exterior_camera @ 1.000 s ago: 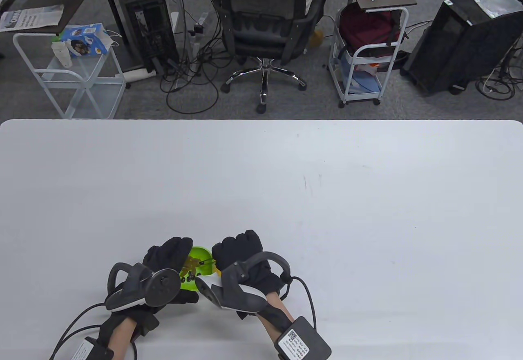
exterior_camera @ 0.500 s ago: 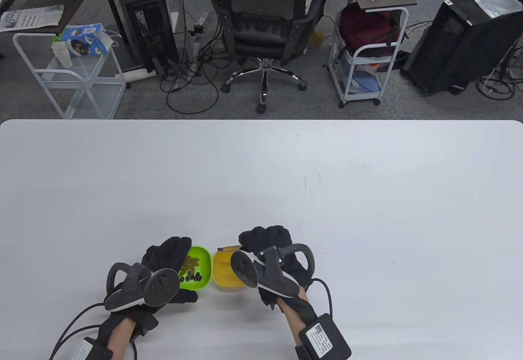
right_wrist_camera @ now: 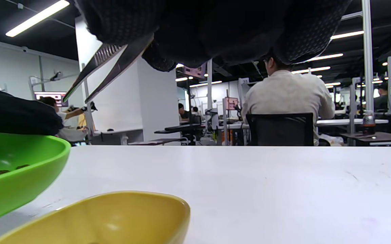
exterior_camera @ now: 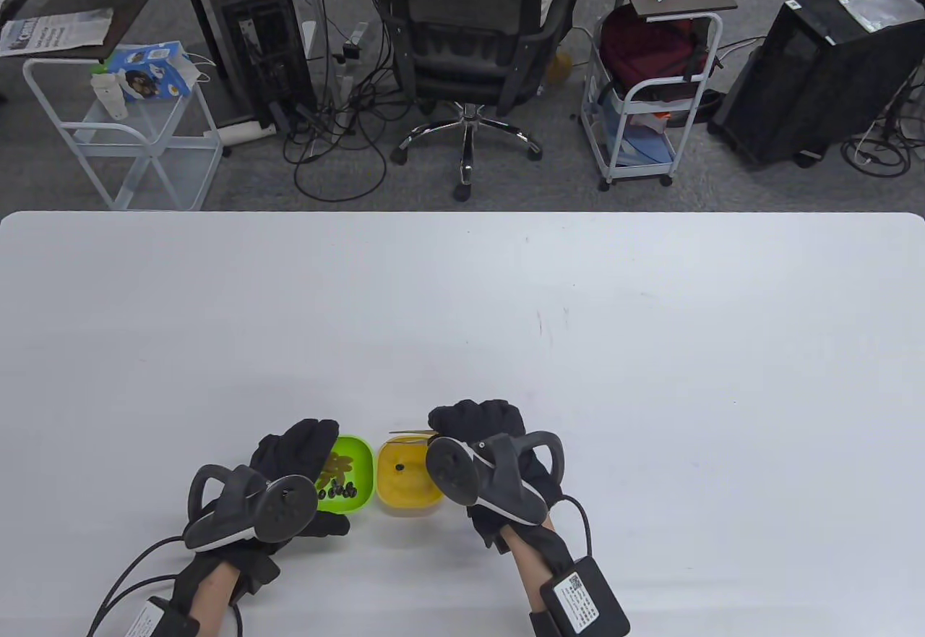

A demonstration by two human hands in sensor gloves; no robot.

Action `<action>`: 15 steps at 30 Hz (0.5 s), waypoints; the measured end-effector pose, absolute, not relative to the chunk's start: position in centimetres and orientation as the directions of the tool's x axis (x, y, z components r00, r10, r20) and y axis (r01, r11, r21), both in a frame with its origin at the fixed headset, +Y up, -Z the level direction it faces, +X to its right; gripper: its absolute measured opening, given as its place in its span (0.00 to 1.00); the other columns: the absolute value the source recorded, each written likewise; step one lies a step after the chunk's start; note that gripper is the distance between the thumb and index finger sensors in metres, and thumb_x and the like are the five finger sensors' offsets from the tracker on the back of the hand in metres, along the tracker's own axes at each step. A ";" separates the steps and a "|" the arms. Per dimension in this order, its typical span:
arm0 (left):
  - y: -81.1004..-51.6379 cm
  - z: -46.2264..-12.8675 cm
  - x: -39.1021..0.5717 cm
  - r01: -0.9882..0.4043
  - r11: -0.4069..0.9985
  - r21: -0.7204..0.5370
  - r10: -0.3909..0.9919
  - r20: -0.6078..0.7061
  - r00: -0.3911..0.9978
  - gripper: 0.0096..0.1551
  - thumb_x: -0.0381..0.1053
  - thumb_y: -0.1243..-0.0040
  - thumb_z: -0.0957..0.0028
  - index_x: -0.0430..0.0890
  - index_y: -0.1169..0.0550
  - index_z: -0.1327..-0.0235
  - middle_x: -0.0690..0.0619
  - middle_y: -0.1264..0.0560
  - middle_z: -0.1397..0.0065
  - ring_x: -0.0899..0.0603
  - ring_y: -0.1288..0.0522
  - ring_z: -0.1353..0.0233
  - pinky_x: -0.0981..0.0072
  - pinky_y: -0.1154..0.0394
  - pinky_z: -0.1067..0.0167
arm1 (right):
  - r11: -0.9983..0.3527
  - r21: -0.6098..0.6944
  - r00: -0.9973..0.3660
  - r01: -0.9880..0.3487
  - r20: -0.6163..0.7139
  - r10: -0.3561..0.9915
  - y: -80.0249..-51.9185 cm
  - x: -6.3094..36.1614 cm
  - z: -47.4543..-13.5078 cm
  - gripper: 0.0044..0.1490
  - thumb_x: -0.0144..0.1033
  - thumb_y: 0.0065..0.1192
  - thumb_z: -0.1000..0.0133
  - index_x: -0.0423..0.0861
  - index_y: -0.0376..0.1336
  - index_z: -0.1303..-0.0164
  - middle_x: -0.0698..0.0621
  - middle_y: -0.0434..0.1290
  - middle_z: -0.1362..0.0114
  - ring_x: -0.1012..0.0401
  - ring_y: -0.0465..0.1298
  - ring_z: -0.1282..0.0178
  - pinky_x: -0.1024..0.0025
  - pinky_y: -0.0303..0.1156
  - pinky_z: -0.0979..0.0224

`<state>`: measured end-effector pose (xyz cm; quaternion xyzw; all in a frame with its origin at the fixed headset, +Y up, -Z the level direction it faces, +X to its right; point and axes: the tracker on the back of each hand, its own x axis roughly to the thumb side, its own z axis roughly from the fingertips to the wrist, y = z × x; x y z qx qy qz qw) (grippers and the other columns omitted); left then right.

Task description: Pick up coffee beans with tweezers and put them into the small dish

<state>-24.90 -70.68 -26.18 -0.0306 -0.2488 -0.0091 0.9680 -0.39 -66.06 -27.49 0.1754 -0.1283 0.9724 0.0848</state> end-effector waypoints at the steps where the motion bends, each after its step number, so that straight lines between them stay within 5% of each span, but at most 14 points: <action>1: -70.7 -26.2 -24.9 0.034 0.998 -0.054 -0.003 0.483 0.876 0.73 0.75 0.38 0.65 0.33 0.42 0.13 0.31 0.36 0.14 0.32 0.25 0.22 0.32 0.32 0.26 | -0.951 -0.221 -0.920 -0.217 0.373 0.123 -66.0 -0.5 -27.4 0.28 0.45 0.55 0.51 0.51 0.67 0.41 0.56 0.76 0.49 0.58 0.78 0.56 0.44 0.70 0.24; 8: -70.7 -26.2 -24.9 0.037 0.998 -0.054 -0.006 0.484 0.875 0.73 0.75 0.38 0.65 0.33 0.42 0.13 0.31 0.36 0.14 0.32 0.25 0.22 0.32 0.32 0.26 | -0.949 -0.206 -0.882 -0.237 0.455 0.122 -66.0 -2.6 -26.5 0.28 0.45 0.56 0.51 0.51 0.68 0.41 0.56 0.77 0.50 0.58 0.78 0.56 0.44 0.70 0.24; 15: -70.7 -26.2 -24.8 0.039 0.998 -0.053 -0.008 0.485 0.874 0.73 0.75 0.38 0.65 0.33 0.42 0.13 0.31 0.36 0.14 0.32 0.25 0.22 0.32 0.32 0.26 | -0.960 -0.263 -0.870 -0.094 0.490 -0.049 -67.0 -5.2 -25.7 0.28 0.46 0.57 0.51 0.52 0.68 0.42 0.56 0.77 0.50 0.58 0.78 0.56 0.44 0.70 0.24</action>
